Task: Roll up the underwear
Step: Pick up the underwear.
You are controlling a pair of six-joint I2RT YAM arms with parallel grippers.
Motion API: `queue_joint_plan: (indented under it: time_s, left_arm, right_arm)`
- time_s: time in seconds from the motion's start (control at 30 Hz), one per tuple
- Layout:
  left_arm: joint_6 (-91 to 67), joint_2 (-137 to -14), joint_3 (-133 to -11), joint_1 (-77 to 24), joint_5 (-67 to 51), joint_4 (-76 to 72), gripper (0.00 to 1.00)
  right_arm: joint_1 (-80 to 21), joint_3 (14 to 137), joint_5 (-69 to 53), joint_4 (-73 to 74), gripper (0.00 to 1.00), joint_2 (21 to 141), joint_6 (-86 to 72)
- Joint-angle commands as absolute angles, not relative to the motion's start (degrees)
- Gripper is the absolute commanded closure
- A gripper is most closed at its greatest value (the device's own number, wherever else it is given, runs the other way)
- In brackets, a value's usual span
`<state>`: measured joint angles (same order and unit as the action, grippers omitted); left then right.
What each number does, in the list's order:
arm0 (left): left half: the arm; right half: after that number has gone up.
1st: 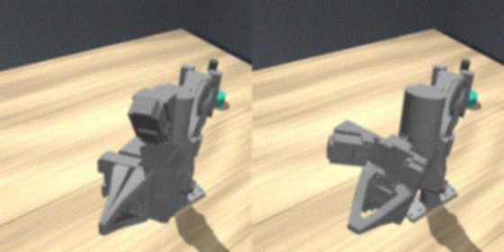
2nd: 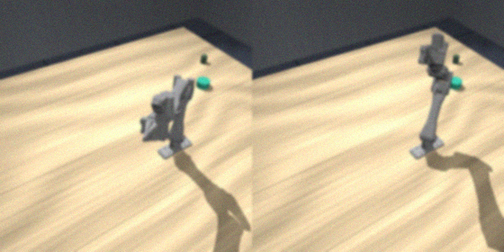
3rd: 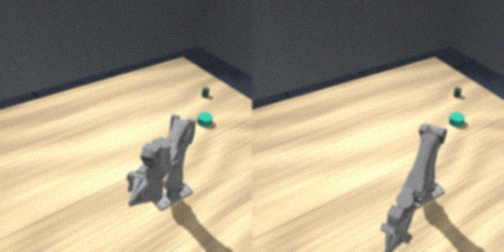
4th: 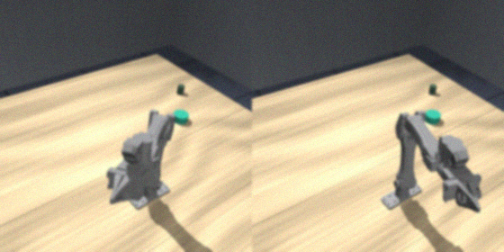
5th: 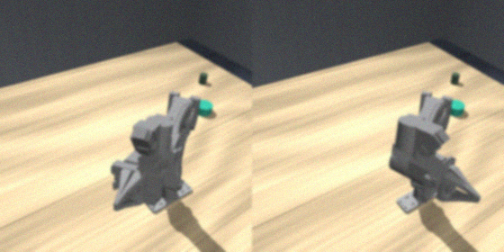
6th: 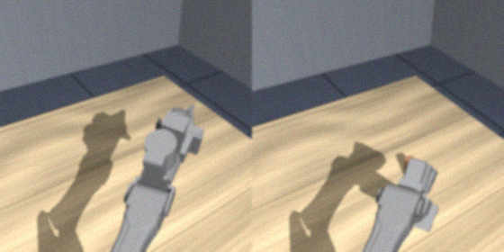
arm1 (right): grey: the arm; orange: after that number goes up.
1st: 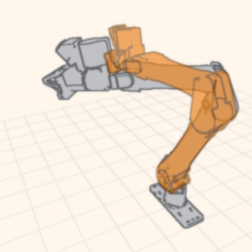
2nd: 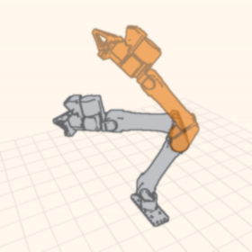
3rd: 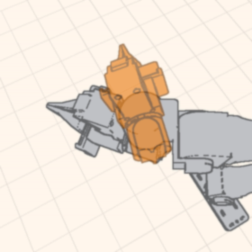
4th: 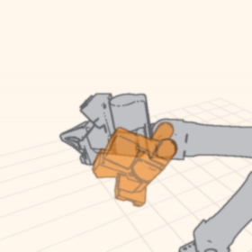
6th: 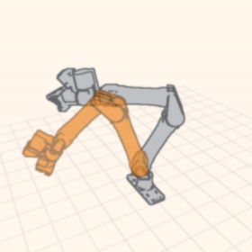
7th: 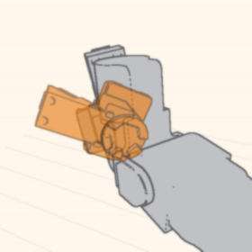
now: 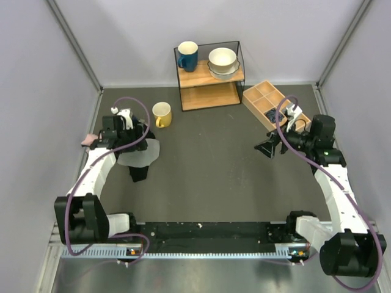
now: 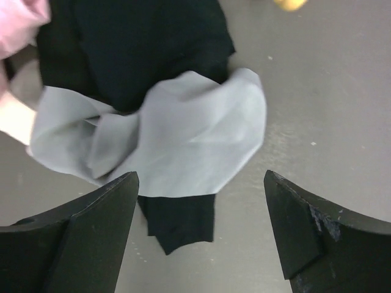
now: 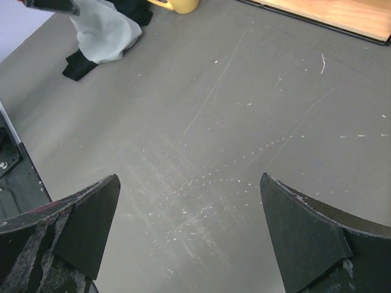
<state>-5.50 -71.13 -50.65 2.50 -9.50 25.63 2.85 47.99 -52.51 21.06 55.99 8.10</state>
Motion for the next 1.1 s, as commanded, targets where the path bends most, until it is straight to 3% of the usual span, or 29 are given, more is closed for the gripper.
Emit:
queue_joint_plan:
  time_s: [0.0, 0.27, 0.5, 0.53, 0.63, 0.87, 1.07]
  left_arm:
    - [-1.1, -73.2, -55.4, 2.5, -0.5, 28.7, 0.13]
    - [2.7, -77.9, -58.0, 2.5, 6.1, 30.5, 0.30]
    - [3.6, -85.7, -62.0, 2.5, 6.2, 32.7, 0.72]
    - [3.6, -85.7, -62.2, 2.5, 6.3, 33.0, 0.85]
    - [3.7, -82.8, -62.1, 2.3, 6.9, 33.4, 1.00]
    - [2.8, -69.0, -60.6, 1.9, 4.9, 33.1, 1.00]
    - [0.7, -56.1, -61.4, 1.9, -3.9, 32.5, 1.00]
  right_arm:
    - [0.6, 49.8, -51.2, 21.4, 0.01, 55.1, 10.3]
    - [0.4, 50.1, -50.3, 22.0, 0.01, 55.7, 10.6]
    - [0.4, 50.1, -49.8, 22.3, 0.01, 56.4, 11.0]
    - [0.4, 50.1, -49.7, 22.4, 0.01, 56.4, 11.1]
    - [0.4, 50.1, -49.8, 22.4, 0.01, 56.6, 11.2]
    - [0.4, 50.0, -49.5, 22.5, 0.01, 57.0, 11.3]
    - [0.4, 49.9, -49.2, 22.6, 0.01, 57.5, 11.7]
